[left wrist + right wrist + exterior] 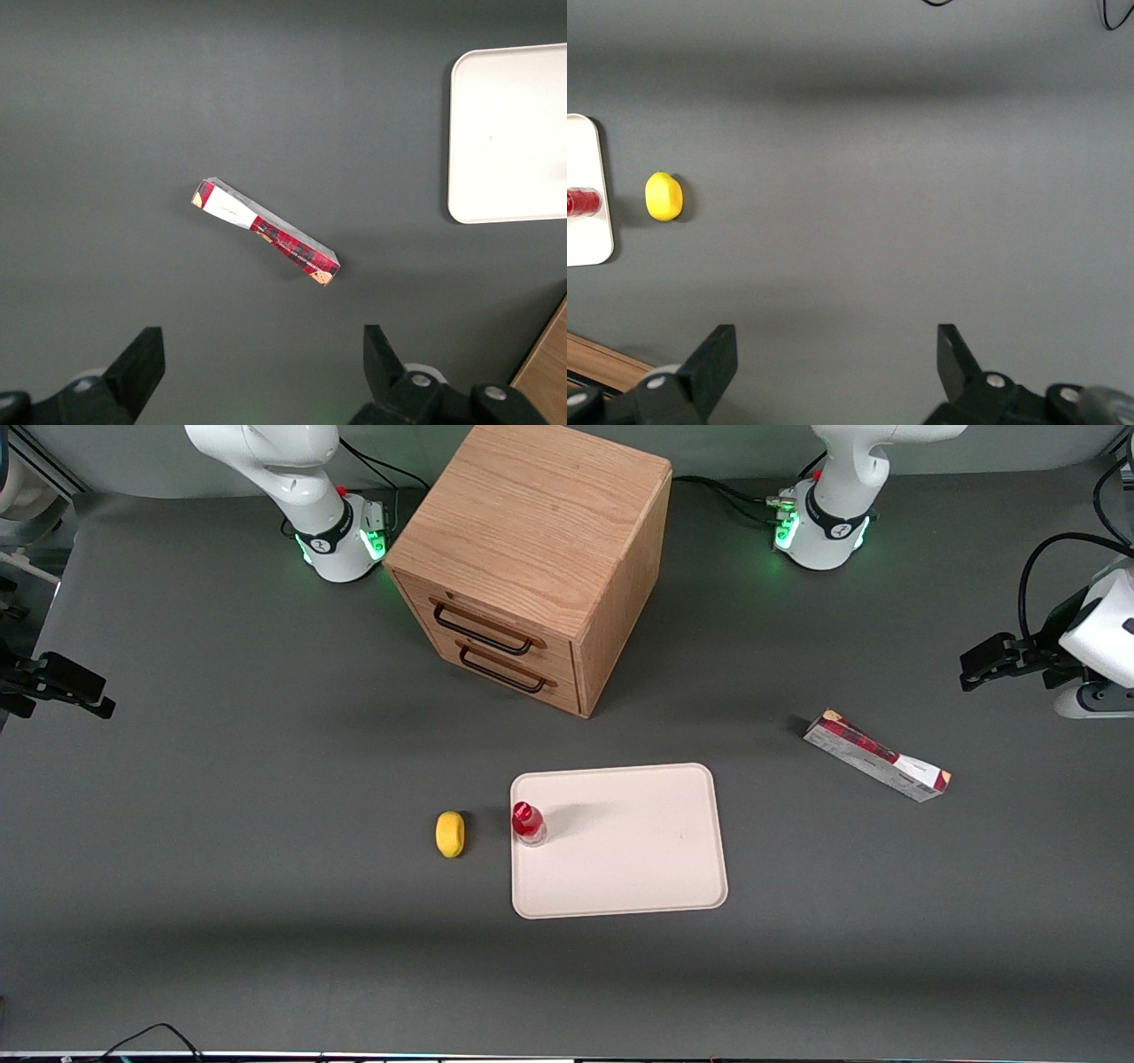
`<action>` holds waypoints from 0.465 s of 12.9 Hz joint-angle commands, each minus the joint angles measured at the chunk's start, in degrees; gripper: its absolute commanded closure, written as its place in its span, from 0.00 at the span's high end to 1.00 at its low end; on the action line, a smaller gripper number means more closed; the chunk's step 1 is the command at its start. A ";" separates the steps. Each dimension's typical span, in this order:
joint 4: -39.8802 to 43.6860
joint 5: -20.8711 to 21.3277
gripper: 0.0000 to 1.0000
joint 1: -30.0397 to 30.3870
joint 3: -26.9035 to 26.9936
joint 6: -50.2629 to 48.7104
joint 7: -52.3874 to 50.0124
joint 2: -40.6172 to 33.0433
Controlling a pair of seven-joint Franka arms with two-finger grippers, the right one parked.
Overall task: Place red cookie box on tray
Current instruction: 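Move the left gripper down over the long red-and-white cookie box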
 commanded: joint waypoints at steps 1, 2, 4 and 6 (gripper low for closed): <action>1.13 -0.36 1.00 0.03 0.20 -0.99 0.94 0.43; 1.22 -0.53 1.00 0.03 0.20 -1.00 0.94 0.43; 1.66 -0.54 1.00 0.03 0.20 -0.91 0.94 0.52; 1.84 -0.45 1.00 0.03 0.20 -1.26 0.85 0.87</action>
